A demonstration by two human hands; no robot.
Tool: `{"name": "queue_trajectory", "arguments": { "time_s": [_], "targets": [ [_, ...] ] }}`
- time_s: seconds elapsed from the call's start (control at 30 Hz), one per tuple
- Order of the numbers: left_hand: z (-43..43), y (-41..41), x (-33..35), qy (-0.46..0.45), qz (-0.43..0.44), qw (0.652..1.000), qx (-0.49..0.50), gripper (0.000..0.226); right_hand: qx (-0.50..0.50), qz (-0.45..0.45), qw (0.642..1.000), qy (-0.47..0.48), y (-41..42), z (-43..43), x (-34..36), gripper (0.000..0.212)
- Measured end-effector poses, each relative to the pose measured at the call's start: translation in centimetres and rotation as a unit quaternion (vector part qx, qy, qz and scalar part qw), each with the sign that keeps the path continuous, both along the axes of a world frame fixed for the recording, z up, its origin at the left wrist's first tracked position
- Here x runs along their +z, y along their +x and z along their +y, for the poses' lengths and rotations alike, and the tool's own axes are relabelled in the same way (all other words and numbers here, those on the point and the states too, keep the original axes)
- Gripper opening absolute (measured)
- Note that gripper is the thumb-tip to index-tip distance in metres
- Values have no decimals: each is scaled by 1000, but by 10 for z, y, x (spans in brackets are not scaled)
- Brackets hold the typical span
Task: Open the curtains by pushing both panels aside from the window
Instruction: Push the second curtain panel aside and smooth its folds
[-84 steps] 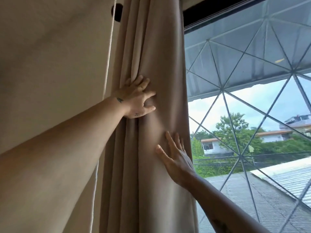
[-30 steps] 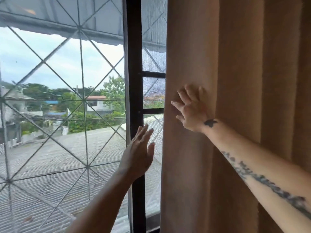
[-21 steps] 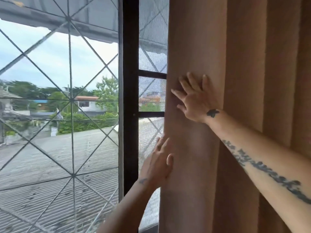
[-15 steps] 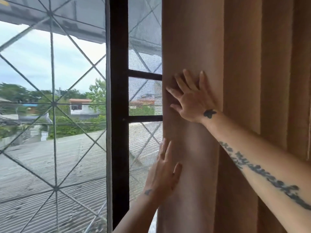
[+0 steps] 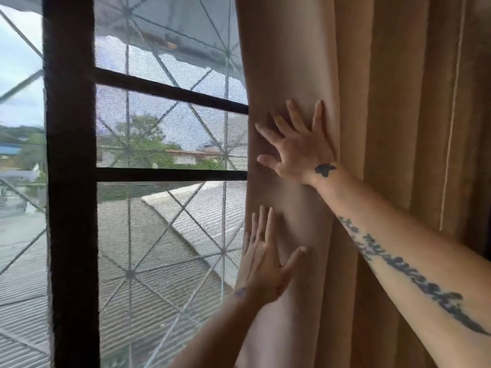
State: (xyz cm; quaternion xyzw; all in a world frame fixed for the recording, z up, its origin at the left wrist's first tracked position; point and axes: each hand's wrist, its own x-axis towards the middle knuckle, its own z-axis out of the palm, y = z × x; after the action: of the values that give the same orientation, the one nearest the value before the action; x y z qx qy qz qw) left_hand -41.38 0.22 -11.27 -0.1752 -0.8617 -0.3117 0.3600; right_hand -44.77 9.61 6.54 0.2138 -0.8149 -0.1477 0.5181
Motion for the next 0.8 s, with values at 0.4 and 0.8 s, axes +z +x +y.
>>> {"name": "queue_trajectory", "arguments": {
  "time_s": [0.4, 0.8],
  "targets": [
    [128, -68, -3, -12, -80, 994, 76, 120, 26, -17, 999, 15, -80, 105, 1, 68],
    [198, -127, -5, -24, -104, 993, 47, 103, 39, -69, 997, 14, -140, 165, 1, 69]
  ]
}}
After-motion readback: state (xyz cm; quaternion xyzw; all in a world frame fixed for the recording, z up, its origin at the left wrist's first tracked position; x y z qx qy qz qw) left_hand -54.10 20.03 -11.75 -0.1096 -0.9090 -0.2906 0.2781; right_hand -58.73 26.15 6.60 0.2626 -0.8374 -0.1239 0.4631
